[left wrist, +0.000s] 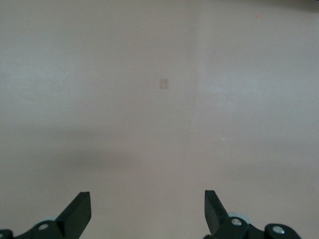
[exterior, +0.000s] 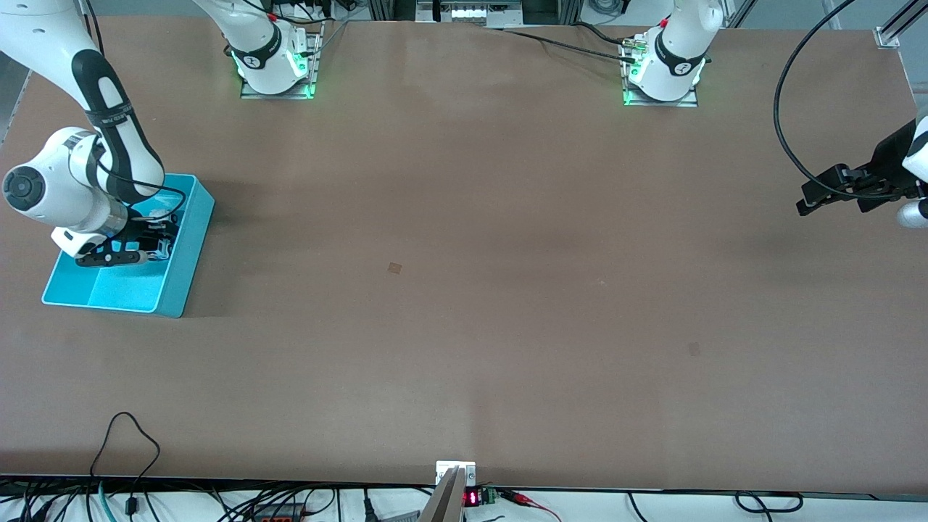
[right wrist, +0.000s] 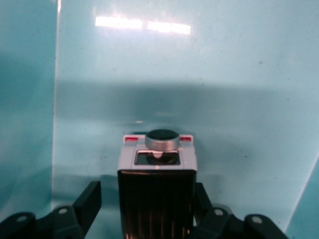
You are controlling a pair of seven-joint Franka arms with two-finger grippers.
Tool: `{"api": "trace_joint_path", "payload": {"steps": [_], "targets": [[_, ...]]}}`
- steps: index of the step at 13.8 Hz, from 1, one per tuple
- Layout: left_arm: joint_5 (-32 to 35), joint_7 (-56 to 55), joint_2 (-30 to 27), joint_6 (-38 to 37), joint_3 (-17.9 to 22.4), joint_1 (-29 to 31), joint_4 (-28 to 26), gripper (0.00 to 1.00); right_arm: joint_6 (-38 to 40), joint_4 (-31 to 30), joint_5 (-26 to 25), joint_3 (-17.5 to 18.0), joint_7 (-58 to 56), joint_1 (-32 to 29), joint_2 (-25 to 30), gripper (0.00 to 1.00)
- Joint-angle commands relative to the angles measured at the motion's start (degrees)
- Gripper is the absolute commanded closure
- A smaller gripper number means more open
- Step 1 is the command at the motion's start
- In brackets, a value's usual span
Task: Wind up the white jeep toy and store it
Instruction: 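Lower the jeep into the cyan bin with the right gripper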
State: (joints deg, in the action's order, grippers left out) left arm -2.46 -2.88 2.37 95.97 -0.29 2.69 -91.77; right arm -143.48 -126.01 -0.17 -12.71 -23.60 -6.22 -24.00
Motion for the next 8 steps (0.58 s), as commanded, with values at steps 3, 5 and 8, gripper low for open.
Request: {"api": "trace_joint_path", "payload": {"steps": [3, 5, 8], "targets": [[0.4, 0.9, -0.6, 0.4, 1.0, -1.1, -0.7, 0.00, -0.5, 0.2, 1.0, 0.6, 0.0, -0.5, -0.3, 0.04], [0.4, 0.9, -0.6, 0.4, 1.1, -1.4, -0.7, 0.00, -0.4, 0.3, 1.0, 0.6, 0.0, -0.5, -0.1, 0.00], [0.4, 0.9, -0.5, 0.4, 1.4, -2.2, -0.7, 0.00, 0.0, 1.8, 1.0, 1.4, 0.2, -0.5, 0.4, 0.00]]}}
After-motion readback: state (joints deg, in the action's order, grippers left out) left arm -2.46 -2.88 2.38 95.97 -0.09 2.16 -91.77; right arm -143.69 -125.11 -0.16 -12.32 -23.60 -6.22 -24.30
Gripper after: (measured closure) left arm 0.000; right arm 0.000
